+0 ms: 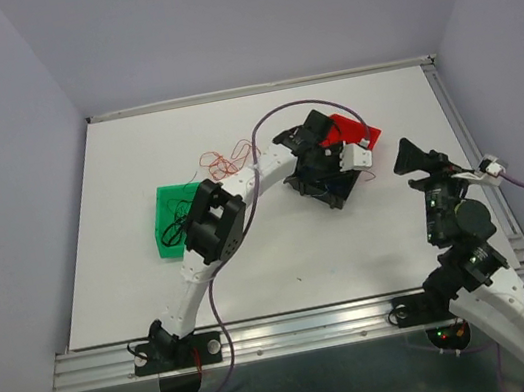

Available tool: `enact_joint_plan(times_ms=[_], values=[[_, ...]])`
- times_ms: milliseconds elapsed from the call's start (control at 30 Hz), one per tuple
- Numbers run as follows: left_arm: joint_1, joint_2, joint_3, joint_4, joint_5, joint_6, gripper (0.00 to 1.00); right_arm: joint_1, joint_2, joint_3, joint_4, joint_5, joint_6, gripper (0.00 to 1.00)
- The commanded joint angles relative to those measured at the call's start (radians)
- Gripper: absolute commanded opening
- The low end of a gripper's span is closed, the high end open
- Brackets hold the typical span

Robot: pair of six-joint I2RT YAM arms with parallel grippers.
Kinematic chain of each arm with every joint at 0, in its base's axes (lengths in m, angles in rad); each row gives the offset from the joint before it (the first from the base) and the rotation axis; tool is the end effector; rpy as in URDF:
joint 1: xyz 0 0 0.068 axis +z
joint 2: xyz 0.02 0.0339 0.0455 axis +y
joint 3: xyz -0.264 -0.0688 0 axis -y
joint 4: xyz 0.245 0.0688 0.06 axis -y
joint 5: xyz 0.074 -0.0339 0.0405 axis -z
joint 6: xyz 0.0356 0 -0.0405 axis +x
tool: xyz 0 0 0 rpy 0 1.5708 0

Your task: Untangle the cables

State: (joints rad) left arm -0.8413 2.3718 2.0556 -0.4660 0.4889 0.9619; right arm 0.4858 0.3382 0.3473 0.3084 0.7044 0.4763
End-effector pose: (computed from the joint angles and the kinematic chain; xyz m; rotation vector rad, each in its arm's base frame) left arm 0.3447 -0.4106 0.2038 1.9364 1.2297 -0.5109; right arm 0.1093 0.0317 0.2949 0.6009 1.1978 0.3744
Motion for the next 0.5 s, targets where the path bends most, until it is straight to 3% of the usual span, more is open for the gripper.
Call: enact_joint_plan(times_ms=[0,200,467], values=[[0.008,-0.132,-0.003,0.032,0.028,-0.031,0.46,0.002,0.031,0.085,-0.028,0.090,0.021,0.97],[0.028,-0.212,-0.044,0.052,0.042,-0.045,0.56,0.002,0.159,0.142,-0.065,0.109,0.050,0.98],[0.076,-0.273,-0.113,0.050,0.077,-0.057,0.58,-0.051,0.562,0.356,-0.204,0.005,0.162,1.00]])
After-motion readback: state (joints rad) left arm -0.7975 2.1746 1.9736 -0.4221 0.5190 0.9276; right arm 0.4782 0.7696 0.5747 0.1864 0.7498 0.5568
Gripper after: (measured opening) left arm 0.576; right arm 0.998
